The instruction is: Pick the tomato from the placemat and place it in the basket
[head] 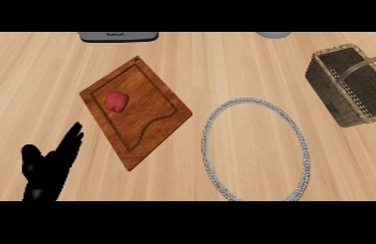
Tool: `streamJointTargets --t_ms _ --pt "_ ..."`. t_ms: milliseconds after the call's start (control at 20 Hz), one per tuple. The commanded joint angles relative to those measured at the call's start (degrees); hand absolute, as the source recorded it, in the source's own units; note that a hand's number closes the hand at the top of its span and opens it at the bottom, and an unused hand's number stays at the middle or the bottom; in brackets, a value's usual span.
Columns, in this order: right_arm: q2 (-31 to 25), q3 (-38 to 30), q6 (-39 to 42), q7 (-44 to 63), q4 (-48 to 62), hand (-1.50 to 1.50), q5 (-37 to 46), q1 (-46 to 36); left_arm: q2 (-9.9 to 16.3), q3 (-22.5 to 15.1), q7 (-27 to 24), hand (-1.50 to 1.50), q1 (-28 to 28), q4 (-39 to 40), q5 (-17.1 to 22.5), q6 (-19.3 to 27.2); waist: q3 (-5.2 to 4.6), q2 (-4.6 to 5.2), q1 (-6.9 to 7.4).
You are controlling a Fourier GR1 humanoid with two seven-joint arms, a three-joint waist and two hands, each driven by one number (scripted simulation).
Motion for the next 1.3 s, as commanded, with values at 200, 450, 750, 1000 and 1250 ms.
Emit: streamJointTargets --t_ms 200,450,750,1000,1250 --pt "-11.90 -1.05 5.93 -2.30 17.64 1.50 -3.10 -7.56 -2.60 -3.08 1.48 0.00 0.88 5.85 -2.46 0.14 -0.42 0.97 1.46" --pt "-7.50 1.88 1.80 -8.67 23.77 1.50 1.64 -7.04 -1.52 -1.10 0.94 0.00 0.35 7.00 -0.41 -2.71 -0.38 1.18 2.08" --pt "-5.02 -1.05 -0.77 -13.41 33.19 1.50 1.15 -6.18 -3.20 -1.91 2.22 0.00 0.97 4.84 -1.02 -1.41 -0.32 1.05 1.90" --pt "-3.44 -0.37 -2.02 -22.18 39.36 1.50 4.08 -3.96 -3.13 0.13 1.52 0.00 -2.44 9.62 -0.78 -2.22 -0.34 1.27 1.61" --pt "-3.90 -0.63 -1.73 -29.78 43.57 1.50 5.73 -1.73 -3.00 0.30 -1.24 0.00 0.08 10.07 -1.29 -3.34 -0.34 1.35 1.89"
